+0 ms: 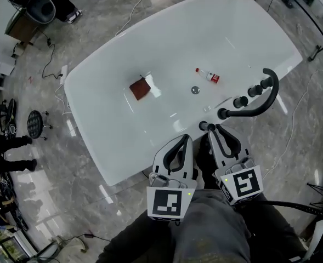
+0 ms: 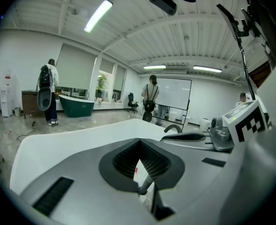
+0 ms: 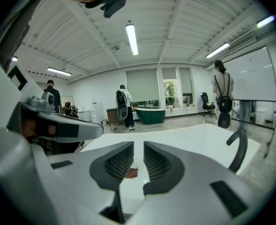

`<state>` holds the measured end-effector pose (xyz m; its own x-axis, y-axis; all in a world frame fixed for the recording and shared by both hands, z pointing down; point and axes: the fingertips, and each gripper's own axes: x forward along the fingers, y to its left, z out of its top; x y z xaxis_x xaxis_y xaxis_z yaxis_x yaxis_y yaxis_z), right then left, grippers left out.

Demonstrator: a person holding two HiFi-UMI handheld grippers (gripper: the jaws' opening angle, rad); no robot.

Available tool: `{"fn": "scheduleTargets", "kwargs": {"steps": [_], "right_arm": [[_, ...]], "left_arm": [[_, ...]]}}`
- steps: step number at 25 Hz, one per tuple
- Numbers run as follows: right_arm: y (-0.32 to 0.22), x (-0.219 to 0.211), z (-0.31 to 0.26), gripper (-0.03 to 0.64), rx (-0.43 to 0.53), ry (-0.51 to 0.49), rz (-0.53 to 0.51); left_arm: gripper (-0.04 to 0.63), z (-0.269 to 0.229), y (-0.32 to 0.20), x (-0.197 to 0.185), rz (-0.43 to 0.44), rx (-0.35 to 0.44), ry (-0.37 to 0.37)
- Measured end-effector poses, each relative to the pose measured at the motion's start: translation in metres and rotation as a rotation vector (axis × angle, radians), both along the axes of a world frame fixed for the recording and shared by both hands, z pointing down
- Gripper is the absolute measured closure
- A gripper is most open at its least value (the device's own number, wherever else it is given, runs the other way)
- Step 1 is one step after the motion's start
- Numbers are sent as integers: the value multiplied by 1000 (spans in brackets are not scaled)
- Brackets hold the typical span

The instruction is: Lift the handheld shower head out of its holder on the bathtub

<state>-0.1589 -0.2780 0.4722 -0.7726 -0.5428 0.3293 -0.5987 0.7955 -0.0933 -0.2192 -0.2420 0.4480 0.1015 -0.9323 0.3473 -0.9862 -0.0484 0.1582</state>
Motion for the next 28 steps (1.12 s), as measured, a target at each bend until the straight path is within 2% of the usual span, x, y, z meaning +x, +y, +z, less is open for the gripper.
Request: {"fn": "scheduleTargets", "kwargs": {"steps": [5,12,16,28], "right_arm": [[-5,-2,16,520,-2,17,-3],[-11,-5,48,488,10,51,15],[-18,-4,75,465,4,64,53],[-21,2,146,456,-34,91,90]], "left_arm": [[592,13,-8,-1,-2,-6,8],[592,35,-13,-9,3,-25,0],[592,57,-14,-16,4,-64,-5],[592,109,-10,-18,16,-138,-10]]}}
